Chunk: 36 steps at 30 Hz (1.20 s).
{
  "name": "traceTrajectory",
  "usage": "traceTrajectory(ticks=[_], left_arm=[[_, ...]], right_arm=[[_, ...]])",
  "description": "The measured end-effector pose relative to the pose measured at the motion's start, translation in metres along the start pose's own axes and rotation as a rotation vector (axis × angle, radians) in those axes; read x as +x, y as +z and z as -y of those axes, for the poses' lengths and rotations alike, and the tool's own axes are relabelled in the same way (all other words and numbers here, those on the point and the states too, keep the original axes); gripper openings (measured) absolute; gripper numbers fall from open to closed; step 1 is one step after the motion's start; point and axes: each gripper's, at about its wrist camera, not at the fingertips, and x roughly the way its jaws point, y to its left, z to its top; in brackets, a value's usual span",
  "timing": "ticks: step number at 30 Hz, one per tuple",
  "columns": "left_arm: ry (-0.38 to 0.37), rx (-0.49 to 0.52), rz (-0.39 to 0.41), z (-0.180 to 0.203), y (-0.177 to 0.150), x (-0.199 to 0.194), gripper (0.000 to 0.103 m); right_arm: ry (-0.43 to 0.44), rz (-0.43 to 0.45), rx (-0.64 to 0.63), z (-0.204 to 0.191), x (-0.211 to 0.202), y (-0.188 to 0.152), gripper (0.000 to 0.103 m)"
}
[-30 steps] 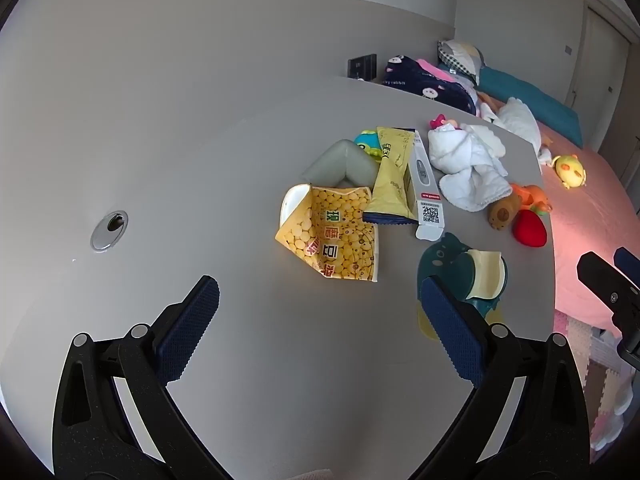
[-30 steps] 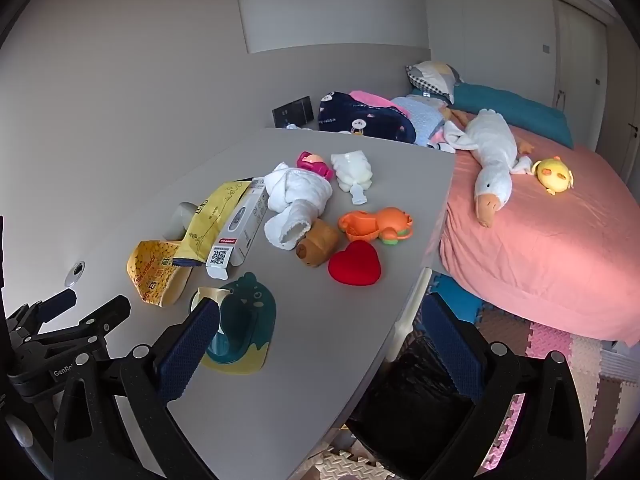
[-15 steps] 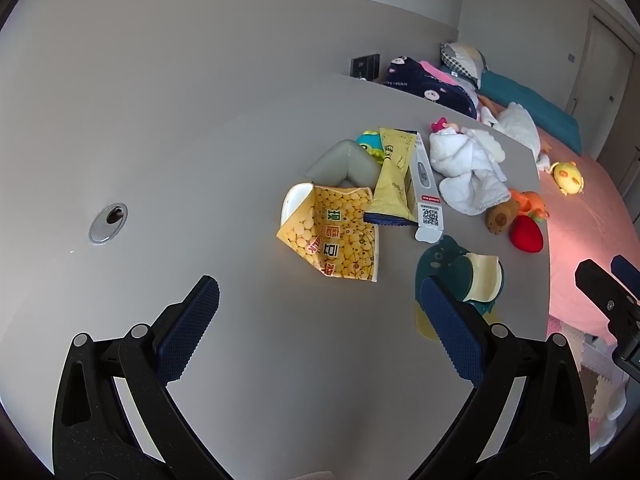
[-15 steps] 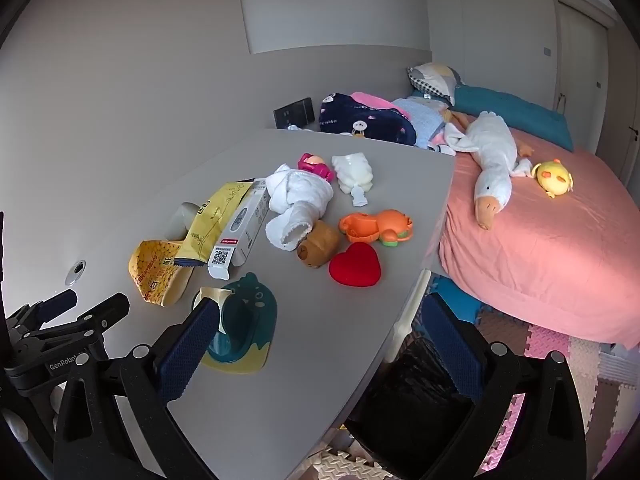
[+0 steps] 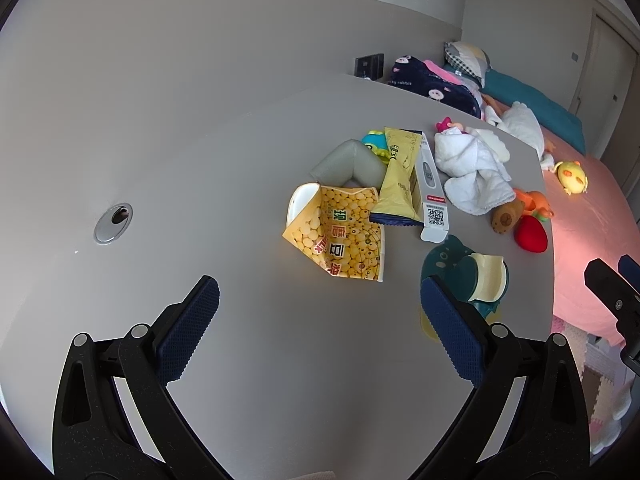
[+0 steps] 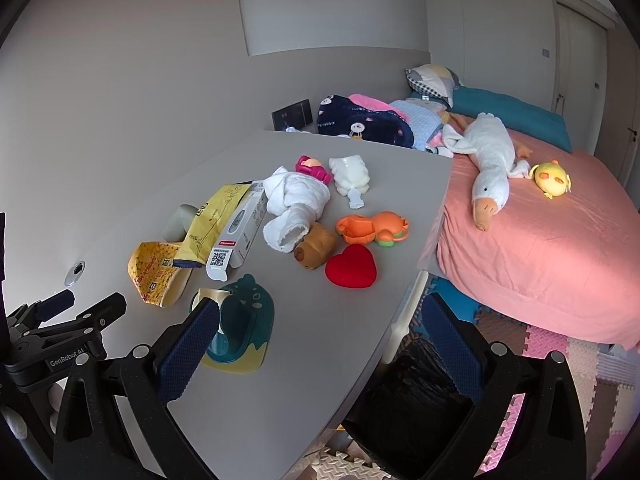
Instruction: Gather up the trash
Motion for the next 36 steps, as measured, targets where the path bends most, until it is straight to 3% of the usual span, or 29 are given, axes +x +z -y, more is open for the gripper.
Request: traceTrajectory(ticks=[36], left_arm=[[-0.006, -0.002, -0.023, -0.0010, 0.0014, 0.0024, 0.097]], right_arm=[[-0.003, -0.009, -0.004, 0.0029, -0.0004, -0.0050, 0.100]])
